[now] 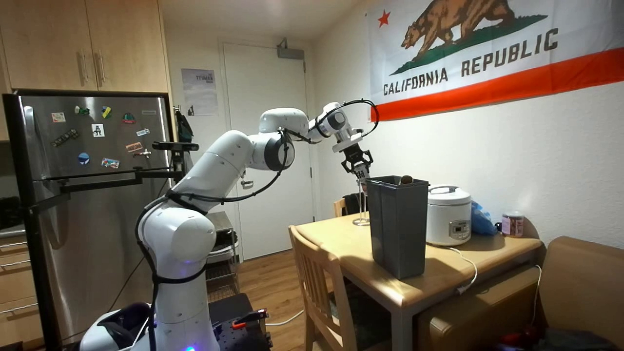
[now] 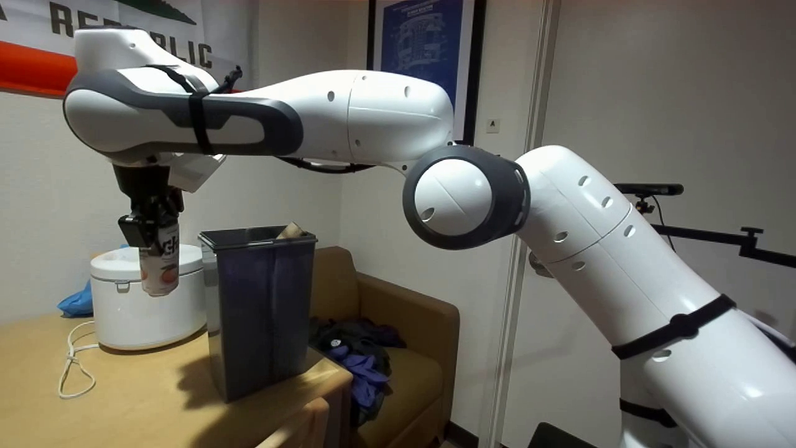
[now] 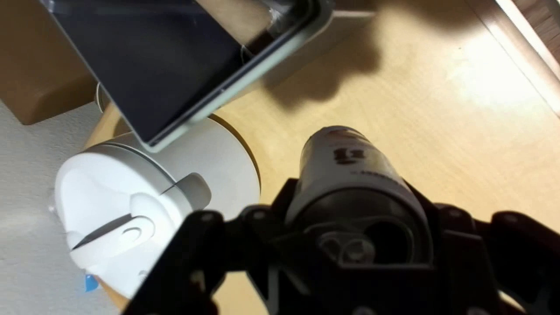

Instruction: Put the can in the bin

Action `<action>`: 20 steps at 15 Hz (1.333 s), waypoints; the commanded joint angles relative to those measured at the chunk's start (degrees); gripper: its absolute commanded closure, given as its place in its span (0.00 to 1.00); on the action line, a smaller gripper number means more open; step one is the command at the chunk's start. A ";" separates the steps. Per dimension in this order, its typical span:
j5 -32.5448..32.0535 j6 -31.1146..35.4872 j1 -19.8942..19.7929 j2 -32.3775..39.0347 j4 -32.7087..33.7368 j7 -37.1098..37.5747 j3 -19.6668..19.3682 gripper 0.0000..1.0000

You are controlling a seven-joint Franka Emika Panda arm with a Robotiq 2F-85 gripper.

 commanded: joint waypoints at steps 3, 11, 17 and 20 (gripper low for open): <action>-0.53 -3.03 -1.24 -3.95 -0.64 -1.33 -0.77 0.71; 0.35 -3.51 -0.83 -10.89 -1.63 -2.68 1.11 0.71; 0.25 -6.27 -1.50 -16.36 -4.53 -1.16 0.77 0.71; 0.68 -7.15 -2.93 -18.36 -7.22 -0.86 0.67 0.71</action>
